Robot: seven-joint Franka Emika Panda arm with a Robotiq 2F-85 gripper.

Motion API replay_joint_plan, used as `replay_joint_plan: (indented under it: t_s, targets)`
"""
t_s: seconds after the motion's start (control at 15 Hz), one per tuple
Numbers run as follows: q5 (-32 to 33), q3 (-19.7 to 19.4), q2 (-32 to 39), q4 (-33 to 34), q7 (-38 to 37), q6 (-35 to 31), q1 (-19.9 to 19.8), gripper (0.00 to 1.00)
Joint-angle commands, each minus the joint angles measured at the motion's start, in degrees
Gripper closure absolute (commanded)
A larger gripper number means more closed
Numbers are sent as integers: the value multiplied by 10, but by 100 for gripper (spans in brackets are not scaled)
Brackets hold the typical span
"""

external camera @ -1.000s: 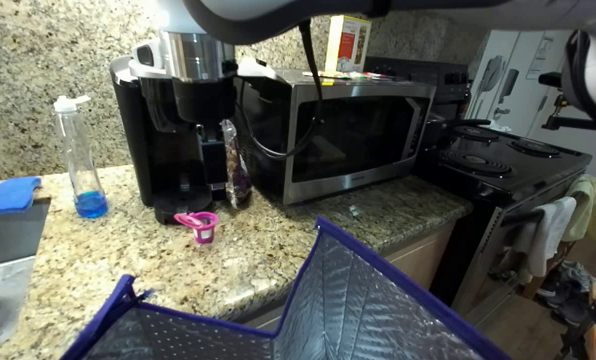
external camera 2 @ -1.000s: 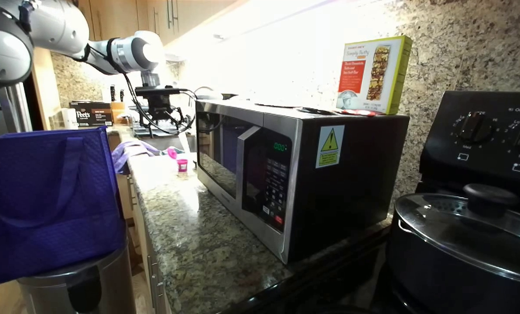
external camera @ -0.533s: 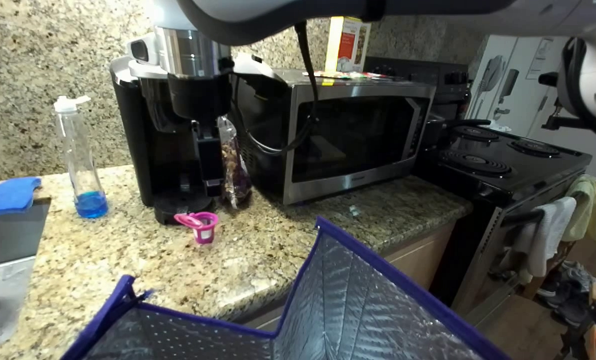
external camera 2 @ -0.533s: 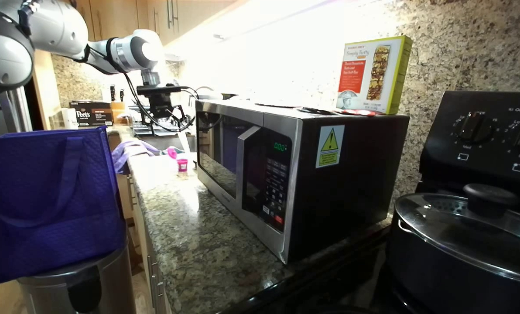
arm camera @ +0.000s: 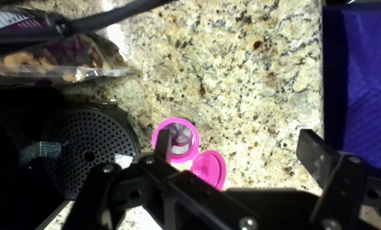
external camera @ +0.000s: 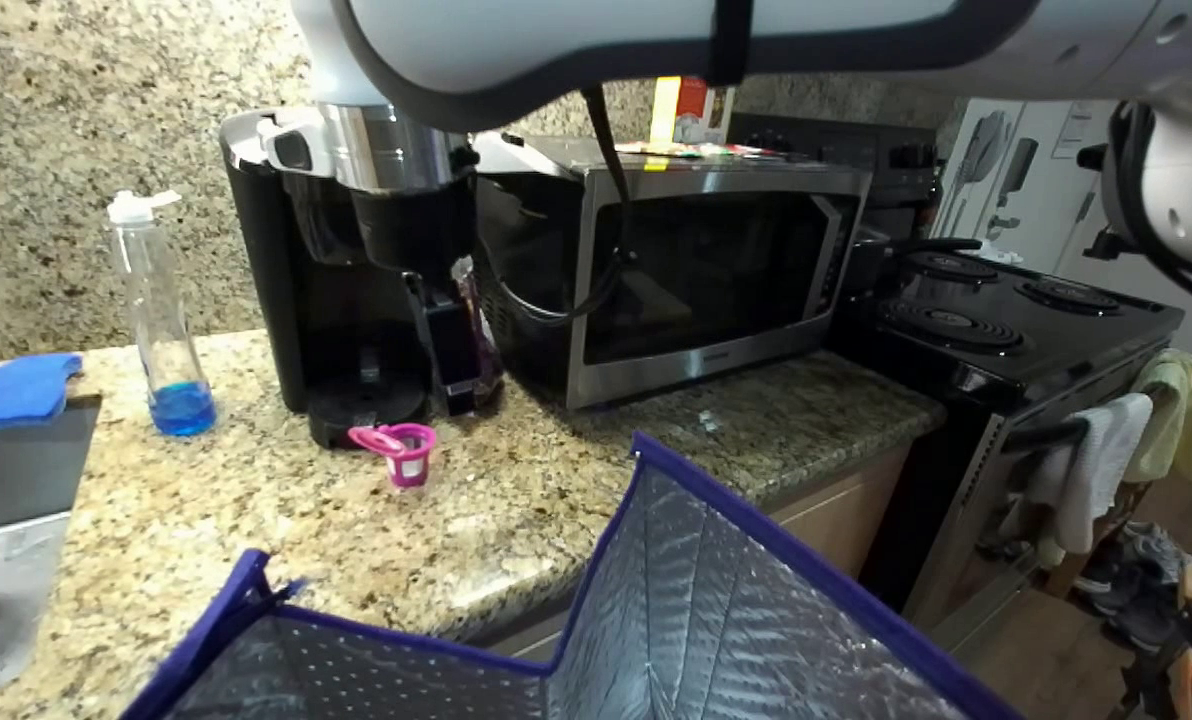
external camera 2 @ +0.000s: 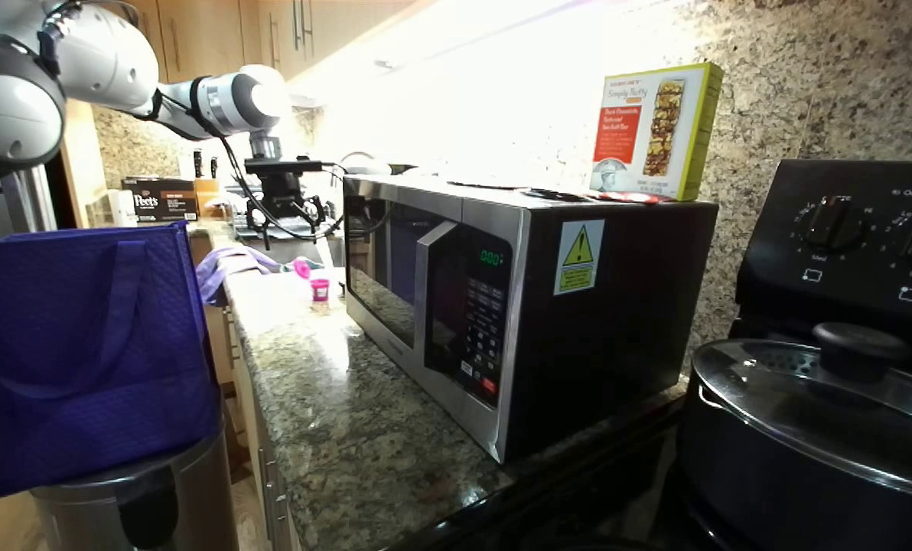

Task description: Pick up the pink coffee capsule from the counter and put it in the blue bag

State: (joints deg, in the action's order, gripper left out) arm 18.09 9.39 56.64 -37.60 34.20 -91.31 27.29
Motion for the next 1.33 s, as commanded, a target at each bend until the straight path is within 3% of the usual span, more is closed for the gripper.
replay_joint_plan:
  t_s: [0.0, 0.47, 0.67, 1.27]
  targets:
    - [1, -20, 26, 61, 43, 23, 7, 0]
    - [-16, -22, 82, 113, 190, -56, -1, 0]
    - [-33, -22, 100, 125, 234, -55, -2, 0]
    - [-78, -30, 132, 154, 244, -33, 2, 0]
